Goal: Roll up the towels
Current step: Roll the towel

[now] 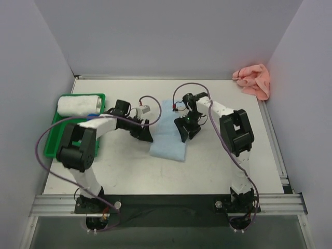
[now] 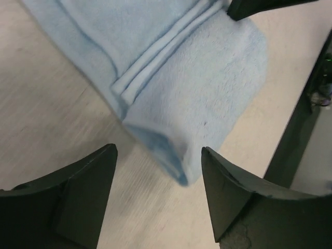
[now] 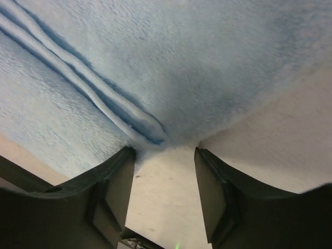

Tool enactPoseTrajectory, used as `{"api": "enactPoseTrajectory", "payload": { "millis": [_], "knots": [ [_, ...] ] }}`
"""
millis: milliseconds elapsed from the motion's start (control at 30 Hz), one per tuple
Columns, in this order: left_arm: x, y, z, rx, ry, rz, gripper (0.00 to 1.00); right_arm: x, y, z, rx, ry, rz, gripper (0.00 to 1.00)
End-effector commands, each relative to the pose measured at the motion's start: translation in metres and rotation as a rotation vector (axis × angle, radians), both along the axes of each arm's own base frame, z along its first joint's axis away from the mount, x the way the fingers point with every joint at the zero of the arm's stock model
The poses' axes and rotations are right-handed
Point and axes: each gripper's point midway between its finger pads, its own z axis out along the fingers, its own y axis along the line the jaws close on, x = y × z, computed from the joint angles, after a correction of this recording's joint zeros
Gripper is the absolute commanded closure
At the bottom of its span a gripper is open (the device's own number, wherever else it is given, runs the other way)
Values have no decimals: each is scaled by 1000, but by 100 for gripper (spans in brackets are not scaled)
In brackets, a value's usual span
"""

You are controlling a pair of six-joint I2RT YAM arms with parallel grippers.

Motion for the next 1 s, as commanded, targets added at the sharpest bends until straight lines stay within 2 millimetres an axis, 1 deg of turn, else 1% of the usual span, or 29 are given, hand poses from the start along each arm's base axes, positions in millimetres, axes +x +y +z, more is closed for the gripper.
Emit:
{"api": "enactPoseTrajectory", "payload": {
  "millis": [0, 33, 67, 100, 133, 167, 200, 233, 267, 300, 333, 367, 400, 433, 500, 533, 600, 633, 667, 700, 733, 767, 833, 867, 900, 967],
  "knots": [
    [17, 32, 43, 60, -350, -33, 21, -8, -24, 51, -47, -50, 37, 48],
    [15, 37, 59, 78, -429, -49, 18, -9, -24, 61, -36, -70, 39, 45],
    [15, 38, 64, 103, -515, -102, 17, -11, -24, 71, -20, -80, 38, 43],
    [10, 39, 66, 123, -558, -133, 16, -12, -21, 80, 2, -94, 40, 42],
    [6, 40, 73, 153, -618, -161, 16, -11, -16, 94, 37, -123, 38, 43],
    [4, 40, 73, 180, -690, -227, 17, -14, -5, 101, 97, -106, 31, 48],
    [-5, 32, 71, 193, -722, -287, 18, -16, 1, 106, 133, -97, 27, 51],
    [-10, 34, 63, 238, -749, -323, 19, -18, 11, 110, 173, -80, 22, 56],
    [-14, 32, 58, 265, -802, -395, 20, -21, 19, 111, 206, -53, 14, 59],
    [-26, 19, 53, 271, -831, -474, 21, -28, 33, 110, 271, 22, -7, 62],
    [-29, 20, 42, 322, -861, -505, 21, -31, 40, 107, 300, 59, -15, 63],
    [-33, 15, 38, 339, -915, -568, 21, -36, 47, 101, 319, 98, -23, 67],
    [-36, 10, 36, 352, -947, -596, 21, -41, 54, 93, 340, 156, -36, 67],
    [-44, 1, 27, 372, -988, -638, 21, -45, 55, 86, 331, 174, -34, 68],
    [-49, -6, 19, 392, -1042, -701, 21, -53, 56, 66, 303, 206, -25, 68],
    [-48, -16, 17, 403, -1095, -711, 21, -54, 53, 58, 281, 215, -34, 68],
    [-51, -20, 6, 420, -1128, -739, 21, -57, 43, 35, 226, 249, -56, 69],
    [-48, -29, 8, 422, -1176, -736, 21, -58, 38, 28, 204, 255, -64, 69],
    [-53, -29, 1, 428, -1177, -759, 21, -61, 33, 20, 189, 273, -73, 70],
    [-51, -36, 0, 421, -1202, -757, 21, -61, 29, 12, 172, 294, -84, 70],
    [-54, -38, -3, 422, -1205, -771, 21, -63, 25, 7, 160, 303, -80, 72],
    [-60, -45, -7, 418, -1221, -796, 20, -64, 23, 3, 156, 310, -78, 72],
    [-63, -47, -17, 448, -1258, -820, 21, -67, 19, -6, 130, 322, -64, 74],
    [-68, -50, -19, 452, -1278, -838, 22, -65, 15, -9, 113, 311, -62, 74],
    [-69, -48, -23, 469, -1295, -837, 22, -64, 14, -12, 103, 310, -58, 74],
    [-72, -49, -22, 474, -1314, -848, 22, -60, 10, -16, 81, 298, -51, 75]
  ]
}}
